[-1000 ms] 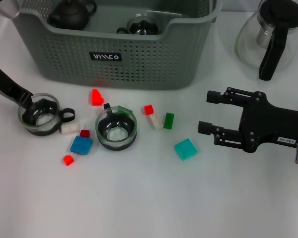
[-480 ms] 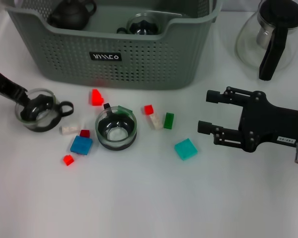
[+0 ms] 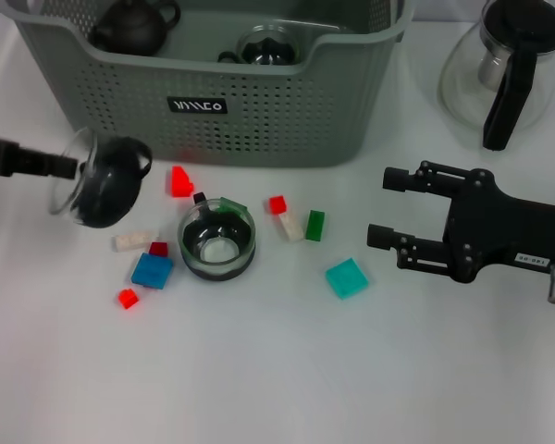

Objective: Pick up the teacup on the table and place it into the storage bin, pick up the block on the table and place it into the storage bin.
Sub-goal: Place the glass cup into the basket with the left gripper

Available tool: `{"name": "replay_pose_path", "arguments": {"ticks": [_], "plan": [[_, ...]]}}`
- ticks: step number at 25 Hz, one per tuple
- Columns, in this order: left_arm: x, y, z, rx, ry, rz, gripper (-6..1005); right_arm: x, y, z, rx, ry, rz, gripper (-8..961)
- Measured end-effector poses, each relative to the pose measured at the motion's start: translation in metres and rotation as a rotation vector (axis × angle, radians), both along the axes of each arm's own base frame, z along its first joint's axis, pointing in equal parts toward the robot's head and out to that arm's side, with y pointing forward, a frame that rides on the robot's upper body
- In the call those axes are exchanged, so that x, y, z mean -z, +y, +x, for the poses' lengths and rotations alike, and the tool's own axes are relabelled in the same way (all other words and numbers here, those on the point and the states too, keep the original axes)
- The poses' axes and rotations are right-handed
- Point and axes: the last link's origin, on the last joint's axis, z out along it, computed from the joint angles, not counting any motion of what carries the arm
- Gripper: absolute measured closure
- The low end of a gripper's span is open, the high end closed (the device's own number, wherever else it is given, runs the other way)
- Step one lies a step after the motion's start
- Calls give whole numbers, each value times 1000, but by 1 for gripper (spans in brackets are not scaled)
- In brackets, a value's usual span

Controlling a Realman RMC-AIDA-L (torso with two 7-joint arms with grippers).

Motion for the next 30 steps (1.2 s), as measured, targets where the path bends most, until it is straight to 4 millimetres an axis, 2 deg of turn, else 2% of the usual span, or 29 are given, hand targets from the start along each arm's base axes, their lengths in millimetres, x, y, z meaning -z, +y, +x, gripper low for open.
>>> {"name": "replay_pose_path", "arguments": {"ticks": [2, 5, 10, 11, 13, 17, 20, 24, 30], "plan": [[-1, -7, 8, 67, -111, 15, 930, 0, 1, -1, -5, 0, 0, 208], [-5, -6, 27, 142, -280, 81, 925, 0, 3, -4, -12, 0, -4, 209], [-23, 17, 64, 174, -557, 219, 915, 0, 6, -7, -13, 0, -16, 209], [-33, 33, 77, 157, -599, 272, 914, 0, 7, -8, -16, 0, -17, 209], [-37, 41, 82, 144, -595, 290, 910, 2, 8, -10, -23, 2, -20, 209], [-47, 79, 97, 73, -361, 335, 903, 7, 10, -18, -42, 3, -36, 208], [-42, 104, 114, 59, -163, 336, 897, 8, 9, -18, -36, 3, -45, 208], [-22, 131, 134, 70, 152, 328, 890, 11, 8, -15, -26, -11, -58, 209], [22, 153, 157, 169, 438, 343, 879, 14, 8, -13, -11, -22, -61, 208]]}}
